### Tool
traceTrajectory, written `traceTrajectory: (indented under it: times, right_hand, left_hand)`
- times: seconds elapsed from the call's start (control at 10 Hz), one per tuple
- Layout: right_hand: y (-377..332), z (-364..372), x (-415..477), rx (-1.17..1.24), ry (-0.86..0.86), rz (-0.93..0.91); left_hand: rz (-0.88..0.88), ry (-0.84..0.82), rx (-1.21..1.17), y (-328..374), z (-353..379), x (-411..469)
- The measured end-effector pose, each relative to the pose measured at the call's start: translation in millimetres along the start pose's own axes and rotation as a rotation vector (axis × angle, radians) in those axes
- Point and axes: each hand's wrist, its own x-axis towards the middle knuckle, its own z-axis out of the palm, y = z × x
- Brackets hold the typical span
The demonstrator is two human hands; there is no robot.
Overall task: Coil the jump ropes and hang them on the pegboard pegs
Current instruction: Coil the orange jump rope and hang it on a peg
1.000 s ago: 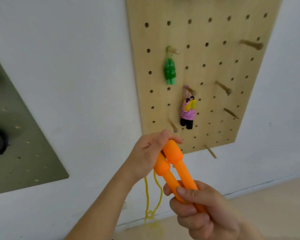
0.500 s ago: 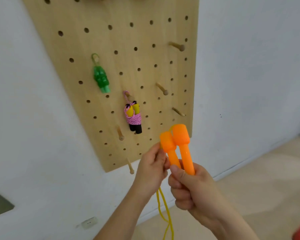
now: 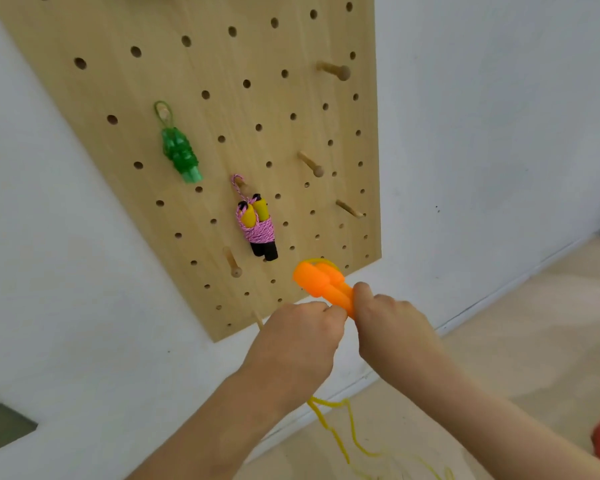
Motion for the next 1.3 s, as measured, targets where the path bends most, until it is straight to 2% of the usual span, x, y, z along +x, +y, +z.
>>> traceTrajectory:
  times: [0.1,0.2,0.3,0.4,0.5,0.6,0.7,0.8,0.9,1.1,1.2,1.3]
  right_hand:
    - [0.0,-3.8,-2.1,-0.147,0.025,-0.144]
    - [1.5,-14.3,-7.9,-0.222,0.072,-0.276]
    - [8.6,-14.1,-16.2,-0.279,0.200,-0.464]
    - [4.1,-35.5,-26.5,-0.384,0.113,-0.564]
    - [5.1,-45.0,-30.7,-0.406,0.119,-0.708]
    - [5.5,-55.4,-31.1,-0.353,0.153,-0.781]
    - [1.3,-62.7,-35.0,-0.315,0.166,-0.808]
    - [2.4,-65.2,-36.0,-0.287,0.173,-0.816]
    - [7.0,-63.9,-34.5,-0.254,0.168,-0.819]
    - [6.1,-44.7,-27.7,-0.054,0.040,-0.689]
    - [4.1,-34.8,-27.9,0.320,-0.136,-0.563]
    - [1.6,-24.5,-24.4,0.678,-0.134,-0.416]
  left_hand:
    - [0.039,0.024,-0.053,-5.1,-12.6,-4.7]
    - [0.044,-0.139,-0.108,-17.9,-30.5,0.9]
    - [-0.014,-0.317,-0.252,-26.2,-50.6,9.2]
    - [-0.062,-0.590,-0.555,-35.3,-67.4,17.0]
    - [-0.006,-0.763,-0.730,-46.6,-79.6,26.8]
    - [0.029,-0.777,-0.895,-58.2,-79.9,31.4]
    - [0.053,-0.677,-1.061,-67.0,-64.8,30.3]
    - [0.036,-0.598,-1.276,-74.5,-42.2,23.9]
    - [-0.067,-0.529,-1.430,-71.9,-20.8,18.0]
    - [-0.255,-0.416,-1.383,-44.5,-3.0,4.1]
    - [-0.496,-0.262,-1.818,-39.4,31.9,-10.4]
    - [-0.448,-0.209,-2.095,-46.6,60.0,-18.2]
